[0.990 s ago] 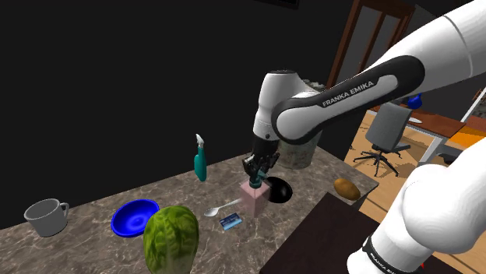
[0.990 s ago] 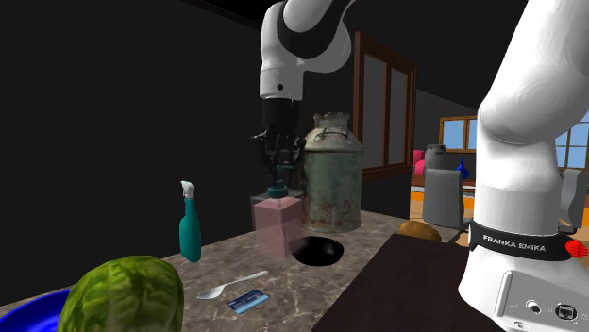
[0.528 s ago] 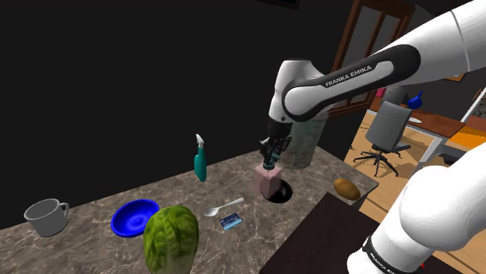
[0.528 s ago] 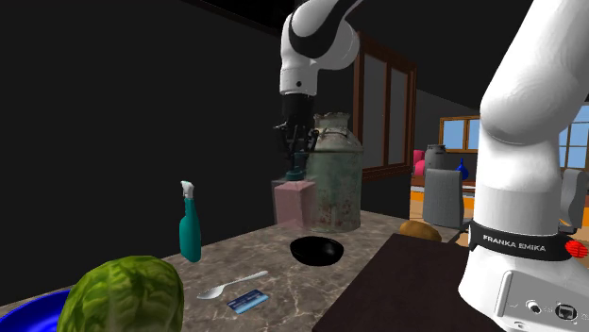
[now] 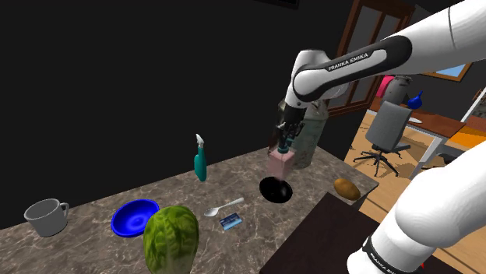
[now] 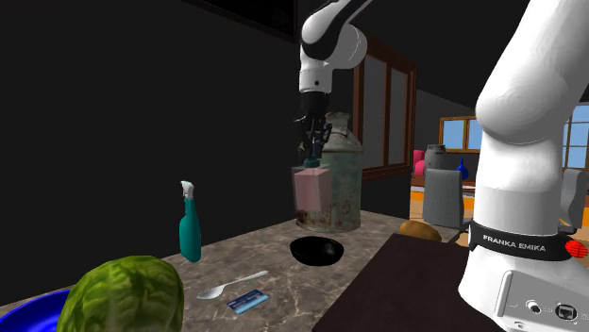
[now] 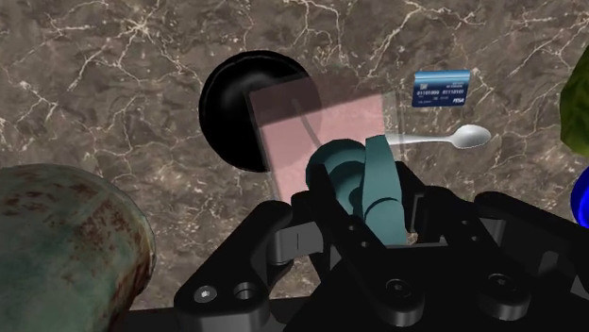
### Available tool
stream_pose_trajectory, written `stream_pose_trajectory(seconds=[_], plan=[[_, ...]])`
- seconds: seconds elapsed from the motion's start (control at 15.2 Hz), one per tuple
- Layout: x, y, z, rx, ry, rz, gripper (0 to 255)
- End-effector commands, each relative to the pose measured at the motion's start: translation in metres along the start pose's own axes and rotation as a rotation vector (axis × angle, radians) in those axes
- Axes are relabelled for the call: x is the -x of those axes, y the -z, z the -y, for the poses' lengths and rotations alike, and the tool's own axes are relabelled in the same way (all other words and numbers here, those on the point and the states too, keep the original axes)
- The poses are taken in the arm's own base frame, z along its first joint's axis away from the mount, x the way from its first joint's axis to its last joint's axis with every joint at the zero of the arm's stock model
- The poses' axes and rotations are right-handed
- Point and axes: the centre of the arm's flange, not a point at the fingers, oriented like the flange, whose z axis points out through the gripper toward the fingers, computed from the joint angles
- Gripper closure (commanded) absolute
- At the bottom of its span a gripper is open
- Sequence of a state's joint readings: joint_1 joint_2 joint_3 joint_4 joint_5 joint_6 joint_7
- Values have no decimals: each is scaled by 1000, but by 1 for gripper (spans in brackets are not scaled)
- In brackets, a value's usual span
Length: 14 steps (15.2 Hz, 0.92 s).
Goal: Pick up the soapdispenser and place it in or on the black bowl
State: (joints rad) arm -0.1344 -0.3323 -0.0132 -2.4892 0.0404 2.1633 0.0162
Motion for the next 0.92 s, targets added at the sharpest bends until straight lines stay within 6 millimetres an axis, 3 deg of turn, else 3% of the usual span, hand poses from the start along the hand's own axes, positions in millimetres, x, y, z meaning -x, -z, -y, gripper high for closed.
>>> stream_pose_trajectory(seconds=[0.0, 0.2, 0.86], plan=[[-10, 6, -23, 1, 1, 0, 255], [-20, 14, -50, 1, 1, 0, 255], [-19, -38, -52, 1, 1, 0, 255]])
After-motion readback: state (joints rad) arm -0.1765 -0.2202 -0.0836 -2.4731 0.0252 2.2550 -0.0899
